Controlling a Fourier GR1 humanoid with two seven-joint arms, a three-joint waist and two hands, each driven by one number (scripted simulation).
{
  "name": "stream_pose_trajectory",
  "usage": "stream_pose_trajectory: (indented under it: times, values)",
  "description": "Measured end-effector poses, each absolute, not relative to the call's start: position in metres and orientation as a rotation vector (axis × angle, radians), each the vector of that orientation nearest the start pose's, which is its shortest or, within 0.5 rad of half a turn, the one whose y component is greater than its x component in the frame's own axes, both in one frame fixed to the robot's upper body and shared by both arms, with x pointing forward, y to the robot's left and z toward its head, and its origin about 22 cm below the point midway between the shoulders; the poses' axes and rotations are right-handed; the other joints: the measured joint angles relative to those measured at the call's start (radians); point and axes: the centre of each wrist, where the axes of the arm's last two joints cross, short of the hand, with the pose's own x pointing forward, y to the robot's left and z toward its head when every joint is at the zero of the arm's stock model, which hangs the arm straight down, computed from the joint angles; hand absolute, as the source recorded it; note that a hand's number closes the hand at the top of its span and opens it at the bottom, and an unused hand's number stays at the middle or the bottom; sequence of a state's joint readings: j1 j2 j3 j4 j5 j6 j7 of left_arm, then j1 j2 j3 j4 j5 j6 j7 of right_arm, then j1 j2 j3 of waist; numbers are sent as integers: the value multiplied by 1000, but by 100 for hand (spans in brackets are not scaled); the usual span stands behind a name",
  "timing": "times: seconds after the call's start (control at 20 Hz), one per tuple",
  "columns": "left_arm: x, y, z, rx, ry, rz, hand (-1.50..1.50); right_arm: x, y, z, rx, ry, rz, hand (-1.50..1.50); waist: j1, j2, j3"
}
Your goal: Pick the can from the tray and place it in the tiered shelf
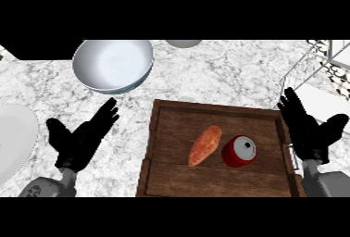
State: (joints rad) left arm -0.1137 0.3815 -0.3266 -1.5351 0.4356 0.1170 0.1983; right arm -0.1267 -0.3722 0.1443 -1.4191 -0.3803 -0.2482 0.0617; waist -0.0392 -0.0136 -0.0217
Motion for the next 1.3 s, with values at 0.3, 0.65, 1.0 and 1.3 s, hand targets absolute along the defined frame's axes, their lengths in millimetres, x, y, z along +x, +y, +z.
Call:
stream_pose_trajectory:
  times: [0.3, 0.65, 1.0, 1.3]
  values:
    - [272, 237, 33, 0, -1474, -224, 0, 287, -298, 74, -47, -1547, 65, -150, 24, 7, 16]
    - [274, 240, 35, 76, -1540, -241, 0, 278, -324, 62, -393, -1545, -5, -150, 17, 10, 19]
    - [274, 230, 24, 115, -1571, -246, 0, 245, -324, 30, -458, -1713, -201, -150, 25, 11, 21]
    - [274, 224, 19, 113, -1571, -250, 0, 233, -338, 60, -320, -1703, 41, -150, 30, 11, 21]
